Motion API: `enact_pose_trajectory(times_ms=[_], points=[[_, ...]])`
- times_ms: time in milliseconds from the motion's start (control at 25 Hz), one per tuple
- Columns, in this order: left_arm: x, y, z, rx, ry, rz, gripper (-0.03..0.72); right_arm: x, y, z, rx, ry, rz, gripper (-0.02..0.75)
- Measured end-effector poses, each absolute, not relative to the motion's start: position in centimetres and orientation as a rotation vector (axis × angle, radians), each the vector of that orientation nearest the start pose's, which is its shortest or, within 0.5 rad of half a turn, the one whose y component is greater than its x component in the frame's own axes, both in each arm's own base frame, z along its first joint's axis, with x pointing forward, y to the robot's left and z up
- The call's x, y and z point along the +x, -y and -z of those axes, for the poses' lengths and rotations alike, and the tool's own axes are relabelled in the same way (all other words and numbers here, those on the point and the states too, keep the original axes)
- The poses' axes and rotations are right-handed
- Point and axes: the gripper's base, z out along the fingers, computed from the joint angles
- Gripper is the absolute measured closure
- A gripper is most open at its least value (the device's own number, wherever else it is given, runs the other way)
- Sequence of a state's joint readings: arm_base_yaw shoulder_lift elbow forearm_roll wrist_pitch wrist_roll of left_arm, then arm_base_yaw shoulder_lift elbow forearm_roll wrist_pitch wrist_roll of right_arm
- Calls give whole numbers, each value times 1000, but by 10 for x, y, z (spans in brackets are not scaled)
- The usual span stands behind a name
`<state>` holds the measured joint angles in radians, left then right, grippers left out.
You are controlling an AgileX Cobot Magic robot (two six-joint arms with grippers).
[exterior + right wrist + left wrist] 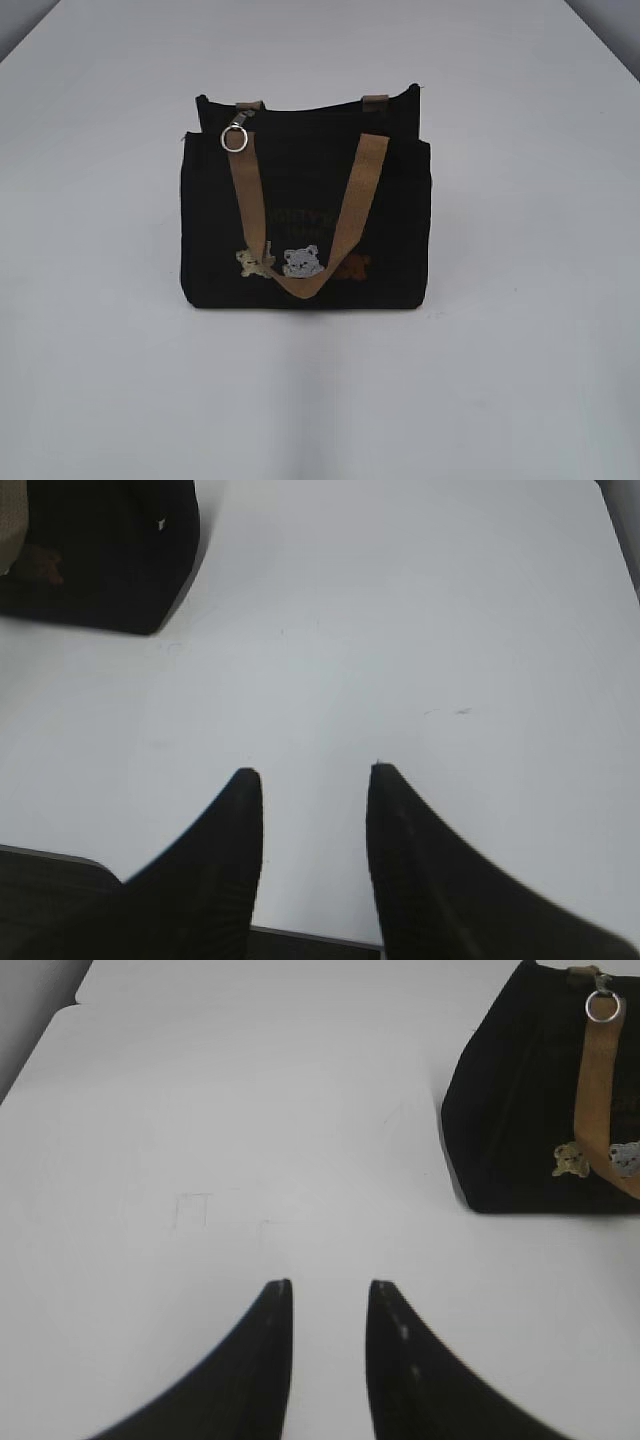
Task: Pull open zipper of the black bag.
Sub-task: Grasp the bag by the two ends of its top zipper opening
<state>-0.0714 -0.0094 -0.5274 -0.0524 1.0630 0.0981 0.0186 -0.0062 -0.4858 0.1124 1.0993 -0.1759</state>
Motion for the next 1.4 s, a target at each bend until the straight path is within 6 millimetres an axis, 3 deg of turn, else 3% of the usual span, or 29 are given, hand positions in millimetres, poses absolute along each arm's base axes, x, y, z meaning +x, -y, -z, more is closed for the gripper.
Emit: enact_pose_trajectory(times_ms=[760, 880, 1000, 1160, 1280, 1400], points=[[-10, 5, -285, 174, -2000, 62, 494, -6, -9, -271, -210, -2075, -40, 455], [-2, 11, -294, 209, -1973, 127, 491, -6, -9, -271, -210, -2075, -40, 455], [34, 26, -318, 332, -1825, 234, 456, -6, -9, -271, -210, -2075, -40, 455], [109, 38, -327, 431, -1779, 261, 385, -6, -9, -271, -210, -2075, -40, 455], [170, 45, -306, 497, -1885, 281, 370, -6, -9, -271, -210, -2075, -40, 455], [210, 51, -282, 527, -1954, 323, 367, -6, -9, -271, -210, -2075, -40, 455]])
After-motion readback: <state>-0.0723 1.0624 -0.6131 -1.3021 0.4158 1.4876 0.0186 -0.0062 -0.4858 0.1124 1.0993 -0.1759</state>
